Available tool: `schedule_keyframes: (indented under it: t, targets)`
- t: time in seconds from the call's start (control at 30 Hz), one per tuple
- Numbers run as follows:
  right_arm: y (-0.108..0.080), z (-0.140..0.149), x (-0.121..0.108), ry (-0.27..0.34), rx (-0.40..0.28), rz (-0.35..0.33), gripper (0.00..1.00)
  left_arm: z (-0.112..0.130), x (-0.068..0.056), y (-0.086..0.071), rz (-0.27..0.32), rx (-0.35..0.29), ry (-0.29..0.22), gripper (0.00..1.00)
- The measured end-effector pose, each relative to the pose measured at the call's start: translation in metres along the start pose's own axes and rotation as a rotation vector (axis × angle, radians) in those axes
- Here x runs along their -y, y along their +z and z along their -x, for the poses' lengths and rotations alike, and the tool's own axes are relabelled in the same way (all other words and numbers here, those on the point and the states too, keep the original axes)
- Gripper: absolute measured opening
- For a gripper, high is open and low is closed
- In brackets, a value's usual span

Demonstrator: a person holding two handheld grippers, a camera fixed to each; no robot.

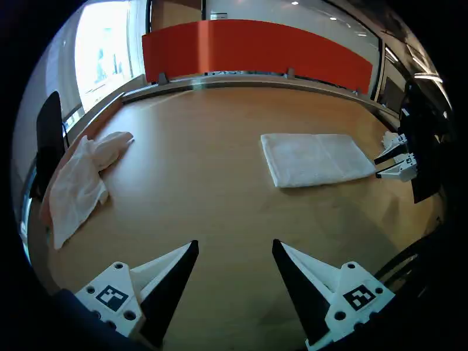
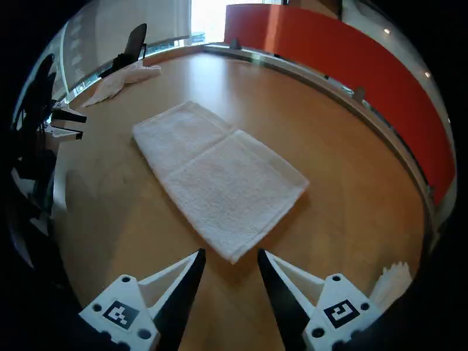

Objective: Fold towel

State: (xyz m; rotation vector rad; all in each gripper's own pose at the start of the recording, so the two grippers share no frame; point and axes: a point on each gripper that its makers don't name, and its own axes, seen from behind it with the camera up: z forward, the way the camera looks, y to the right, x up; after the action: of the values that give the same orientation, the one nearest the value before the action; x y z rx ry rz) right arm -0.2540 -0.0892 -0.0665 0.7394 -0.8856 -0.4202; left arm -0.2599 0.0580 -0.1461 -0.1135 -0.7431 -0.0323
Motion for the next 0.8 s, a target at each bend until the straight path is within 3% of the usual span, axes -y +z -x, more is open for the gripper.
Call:
schedule_keyframes:
  t: [0.17,0.47,0.67,0.8]
  targets:
    - [0.002,0.006,0.002,-0.017,0.028,-0.025,0.51,0.004,0.003,-0.009,-0.004,-0.022,-0.017,0.94]
    - [0.007,0.008,-0.003,-0.026,0.048,-0.034,0.3,0.007,0.005,-0.017,-0.017,-0.033,-0.005,0.94]
    - [0.008,0.007,-0.004,-0.019,0.045,-0.034,0.06,0.002,0.006,-0.021,-0.018,-0.047,-0.006,0.93]
    - [0.005,0.002,-0.003,-0.016,0.034,-0.032,0.04,0.0,0.008,-0.022,-0.02,-0.056,0.0,0.93]
